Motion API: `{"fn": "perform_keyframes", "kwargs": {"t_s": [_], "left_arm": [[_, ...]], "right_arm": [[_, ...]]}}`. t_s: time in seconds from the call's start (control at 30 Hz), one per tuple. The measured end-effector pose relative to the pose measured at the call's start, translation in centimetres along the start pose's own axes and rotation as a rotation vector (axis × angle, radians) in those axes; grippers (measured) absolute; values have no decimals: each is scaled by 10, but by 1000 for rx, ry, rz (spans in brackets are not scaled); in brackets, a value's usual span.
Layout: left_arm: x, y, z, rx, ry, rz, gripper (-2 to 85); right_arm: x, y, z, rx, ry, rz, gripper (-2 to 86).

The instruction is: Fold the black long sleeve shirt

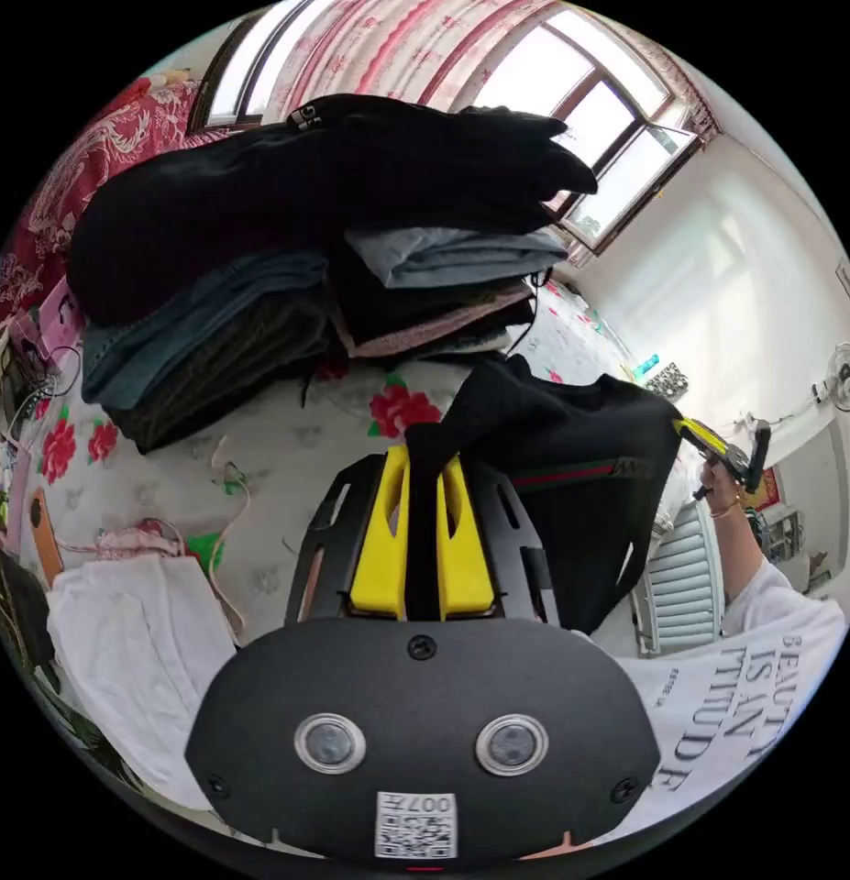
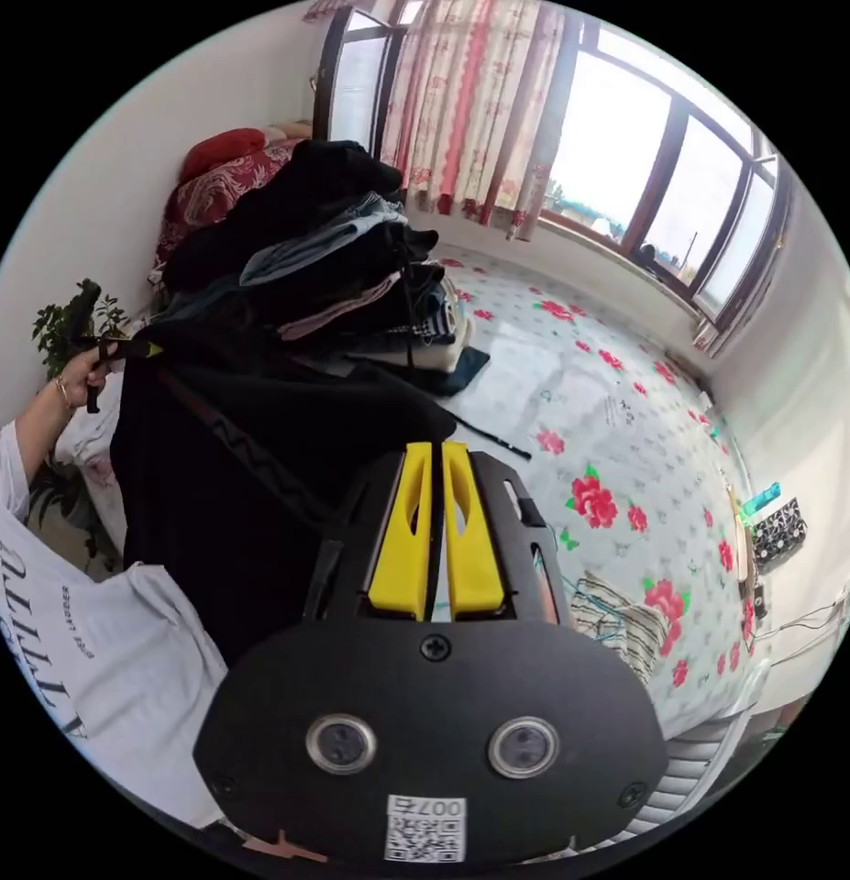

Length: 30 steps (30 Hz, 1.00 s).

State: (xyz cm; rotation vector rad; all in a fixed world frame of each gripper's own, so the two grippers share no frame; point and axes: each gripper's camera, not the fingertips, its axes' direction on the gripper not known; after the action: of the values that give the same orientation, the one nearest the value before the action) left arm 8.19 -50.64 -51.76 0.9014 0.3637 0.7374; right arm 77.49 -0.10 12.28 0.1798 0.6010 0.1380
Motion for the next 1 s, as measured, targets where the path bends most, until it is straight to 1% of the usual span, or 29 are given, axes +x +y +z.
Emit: {"fn": "perform_keyframes", "kwargs": {"t_s": [0.03,0.07,0.13,0.2,0.27,0.3,0.37,0.4,0.43,0.47,0.5,0.53,0.57,0.63,0.7,0.77,0.8,0.83,0.87,0.9,0.93,0.97,1.0], "left_arm": [[3,-23,7,2,-88,-39,75],[8,-36,10,19,-139,-63,88],[20,-38,16,53,-195,-77,97],[34,-20,33,42,-201,-47,98],[53,30,80,-78,-171,-3,102],[58,46,94,-121,-164,4,104],[77,118,153,-317,-144,10,111],[82,135,167,-368,-138,6,112],[91,167,192,-457,-131,-5,115],[100,192,213,-525,-136,-24,113],[106,198,212,-473,-154,-27,109],[119,204,209,-415,-169,12,99],[128,200,216,-429,-197,41,84],[135,188,226,-474,-194,101,45],[125,172,231,-541,-175,85,25],[102,149,204,-484,-281,68,15],[95,143,194,-465,-327,67,15],[77,132,171,-430,-434,43,16],[56,122,146,-385,-551,-25,19],[45,118,133,-361,-603,-73,23],[25,113,107,-311,-671,-179,31],[12,112,84,-244,-695,-274,38],[9,112,74,-209,-692,-306,42]], "right_arm": [[6,-21,7,7,-2,46,18],[10,-29,11,1,-10,80,21],[26,-36,21,-3,-77,227,40],[26,-16,29,-10,-93,268,63],[19,18,44,-86,-120,270,85],[13,49,56,-156,-142,268,94],[0,105,77,-293,-153,266,103],[-9,143,90,-403,-142,260,105],[-19,178,102,-512,-116,245,105],[-24,194,107,-565,-102,236,102],[-33,223,117,-668,-92,218,97],[-37,239,111,-587,-92,243,82],[-38,245,106,-546,-93,250,75],[-32,253,110,-576,-84,278,48],[-18,248,117,-648,-115,294,31],[0,240,106,-628,-74,278,22],[16,235,89,-562,4,279,19],[36,231,69,-497,105,308,19],[47,229,57,-462,170,333,19],[70,229,34,-385,282,406,21],[91,233,14,-312,319,503,24],[100,236,6,-284,318,560,26],[115,245,-8,-237,314,678,31]]}}
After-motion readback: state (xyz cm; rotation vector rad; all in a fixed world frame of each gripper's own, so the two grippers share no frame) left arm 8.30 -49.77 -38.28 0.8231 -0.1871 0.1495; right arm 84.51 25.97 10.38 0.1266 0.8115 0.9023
